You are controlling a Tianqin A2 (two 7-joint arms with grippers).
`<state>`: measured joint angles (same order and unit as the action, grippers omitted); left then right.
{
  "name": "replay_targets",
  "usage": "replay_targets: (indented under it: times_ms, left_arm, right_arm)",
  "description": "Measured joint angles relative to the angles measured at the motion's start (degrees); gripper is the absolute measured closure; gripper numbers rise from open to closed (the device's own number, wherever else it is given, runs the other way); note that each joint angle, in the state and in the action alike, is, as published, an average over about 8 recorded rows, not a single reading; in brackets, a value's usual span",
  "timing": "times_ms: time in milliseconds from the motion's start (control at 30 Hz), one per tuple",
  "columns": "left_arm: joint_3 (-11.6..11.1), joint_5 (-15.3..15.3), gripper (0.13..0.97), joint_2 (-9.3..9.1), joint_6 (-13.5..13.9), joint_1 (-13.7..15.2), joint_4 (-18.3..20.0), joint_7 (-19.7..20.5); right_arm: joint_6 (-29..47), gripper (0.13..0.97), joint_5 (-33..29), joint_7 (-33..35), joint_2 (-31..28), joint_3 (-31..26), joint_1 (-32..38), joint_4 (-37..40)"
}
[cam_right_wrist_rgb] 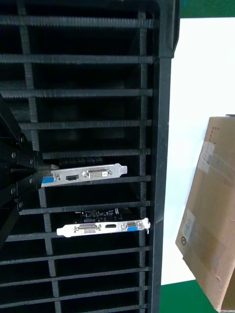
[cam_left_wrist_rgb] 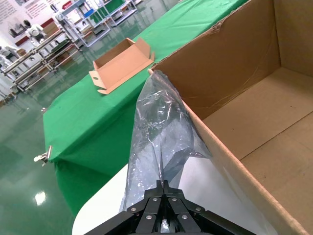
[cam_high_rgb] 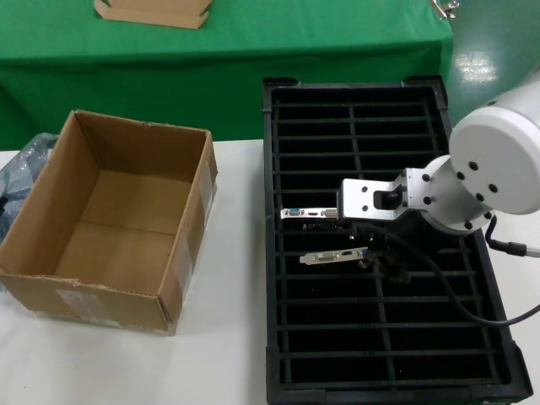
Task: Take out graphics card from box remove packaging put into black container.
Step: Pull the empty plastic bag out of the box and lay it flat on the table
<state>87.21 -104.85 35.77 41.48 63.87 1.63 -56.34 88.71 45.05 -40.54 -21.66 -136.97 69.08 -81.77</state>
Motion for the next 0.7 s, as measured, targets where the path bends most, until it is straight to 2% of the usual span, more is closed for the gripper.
replay_targets:
  times_ms: [367,700]
  left_arm:
    - [0.14,0.13,0.958,0.01,-0.36,-0.11,0.04,0.31]
    - [0.18,0.18,0.958,0.0,-0.72,-0.15,0.02,0.42]
  right_arm:
    - [-3.06,0.96,-2.55,3.11,1.8,1.08,-0.62,4.36]
    - [-3.11,0.96,-4.52,4.56,1.37,1.99,-0.96,5.31]
